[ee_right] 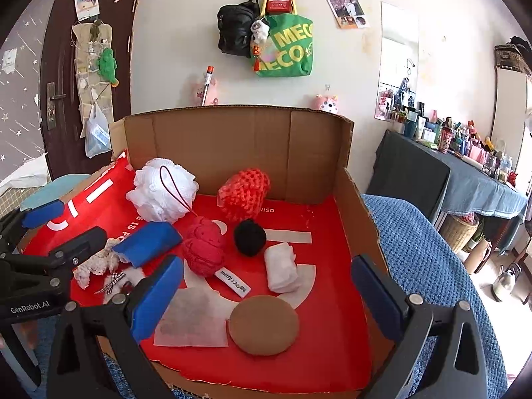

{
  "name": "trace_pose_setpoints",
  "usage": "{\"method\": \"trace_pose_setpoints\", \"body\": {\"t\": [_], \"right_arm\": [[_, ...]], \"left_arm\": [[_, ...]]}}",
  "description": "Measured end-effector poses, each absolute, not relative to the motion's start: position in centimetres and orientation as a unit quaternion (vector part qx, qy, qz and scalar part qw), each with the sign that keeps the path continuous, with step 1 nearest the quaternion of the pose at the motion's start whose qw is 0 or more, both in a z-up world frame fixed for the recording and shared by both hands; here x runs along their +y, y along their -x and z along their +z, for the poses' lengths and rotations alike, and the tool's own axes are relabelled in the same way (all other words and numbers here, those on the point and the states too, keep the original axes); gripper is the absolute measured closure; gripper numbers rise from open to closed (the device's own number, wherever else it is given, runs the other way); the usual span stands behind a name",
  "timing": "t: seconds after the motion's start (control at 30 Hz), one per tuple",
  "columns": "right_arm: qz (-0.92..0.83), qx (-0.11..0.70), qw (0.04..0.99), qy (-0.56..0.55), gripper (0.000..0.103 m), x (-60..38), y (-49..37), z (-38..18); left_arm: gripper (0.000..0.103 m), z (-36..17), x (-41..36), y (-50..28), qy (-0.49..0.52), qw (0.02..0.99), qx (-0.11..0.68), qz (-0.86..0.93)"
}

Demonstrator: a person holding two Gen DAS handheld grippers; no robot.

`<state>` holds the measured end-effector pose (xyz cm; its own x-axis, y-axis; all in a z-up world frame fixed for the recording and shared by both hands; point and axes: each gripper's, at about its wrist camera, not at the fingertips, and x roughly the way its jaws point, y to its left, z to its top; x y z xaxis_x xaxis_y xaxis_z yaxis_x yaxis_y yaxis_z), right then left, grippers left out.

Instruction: Organize soft objects

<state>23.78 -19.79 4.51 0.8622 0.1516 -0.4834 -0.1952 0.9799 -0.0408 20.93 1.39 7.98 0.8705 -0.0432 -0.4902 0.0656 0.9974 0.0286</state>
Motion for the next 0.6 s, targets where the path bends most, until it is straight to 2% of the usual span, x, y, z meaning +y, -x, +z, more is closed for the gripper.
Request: {"method": "trace_pose_setpoints", "body": {"t": [0.6], "right_arm": [[0.085, 0.266, 0.959, 0.039, 0.000, -19.95, -24.31, 3.85]], "left_arm": [[0.004, 7.35, 1.56, -21.29, -0.019, 0.962, 0.272, -0.032]]}}
